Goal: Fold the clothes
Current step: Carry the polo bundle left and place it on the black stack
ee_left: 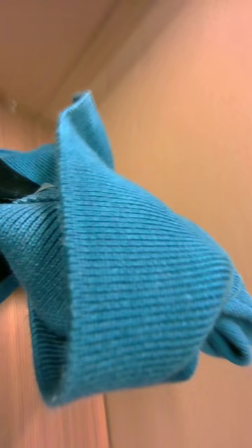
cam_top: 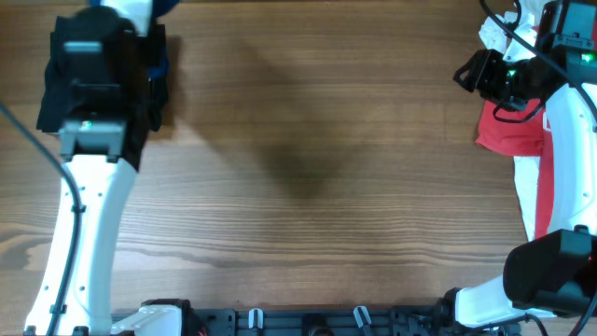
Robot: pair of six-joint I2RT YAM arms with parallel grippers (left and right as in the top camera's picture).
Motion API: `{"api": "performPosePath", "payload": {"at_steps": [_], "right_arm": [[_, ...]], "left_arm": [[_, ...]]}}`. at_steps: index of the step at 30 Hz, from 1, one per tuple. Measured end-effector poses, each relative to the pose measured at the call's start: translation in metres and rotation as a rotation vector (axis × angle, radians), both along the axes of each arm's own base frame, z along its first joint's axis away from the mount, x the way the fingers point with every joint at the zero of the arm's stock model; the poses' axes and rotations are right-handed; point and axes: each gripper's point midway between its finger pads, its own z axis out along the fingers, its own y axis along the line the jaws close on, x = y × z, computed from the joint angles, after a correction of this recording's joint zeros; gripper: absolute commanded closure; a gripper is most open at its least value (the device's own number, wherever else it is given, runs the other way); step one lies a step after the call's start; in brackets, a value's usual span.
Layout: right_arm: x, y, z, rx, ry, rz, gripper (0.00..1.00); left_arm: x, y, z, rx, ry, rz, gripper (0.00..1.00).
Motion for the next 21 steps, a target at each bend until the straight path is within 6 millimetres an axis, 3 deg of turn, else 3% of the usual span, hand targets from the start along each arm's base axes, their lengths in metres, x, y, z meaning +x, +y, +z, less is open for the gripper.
{"api": "performPosePath", "payload": {"at_steps": [2, 5, 8, 12, 16, 21], "right_arm": [[0.000, 0.000, 0.000, 0.000, 0.001, 0.000, 0.41], [0.000, 0.000, 0.000, 0.000, 0.001, 0.000, 0.41], [0.000, 0.000, -0.001, 0.000, 0.002, 0.000, 0.41], [-0.002, 0.000, -0.002, 0.002, 0.012, 0.000, 0.41], [-0.002, 0.001, -0.002, 0.003, 0.012, 0.000, 0.41], [-0.002, 0.000, -0.002, 0.004, 0.013, -0.004, 0.41]], "left_arm": [[0.001, 0.033, 0.005, 0.087, -0.004, 0.052, 0.96], [0.011, 0.075, -0.005, 0.209, 0.036, 0.107, 0.96], [0.036, 0.121, -0.035, 0.282, 0.072, 0.168, 0.96], [0.058, 0.160, -0.070, 0.311, 0.078, 0.218, 0.96], [0.069, 0.180, -0.097, 0.317, 0.096, 0.244, 0.96], [0.065, 0.175, -0.139, 0.284, 0.247, 0.201, 0.96]]}}
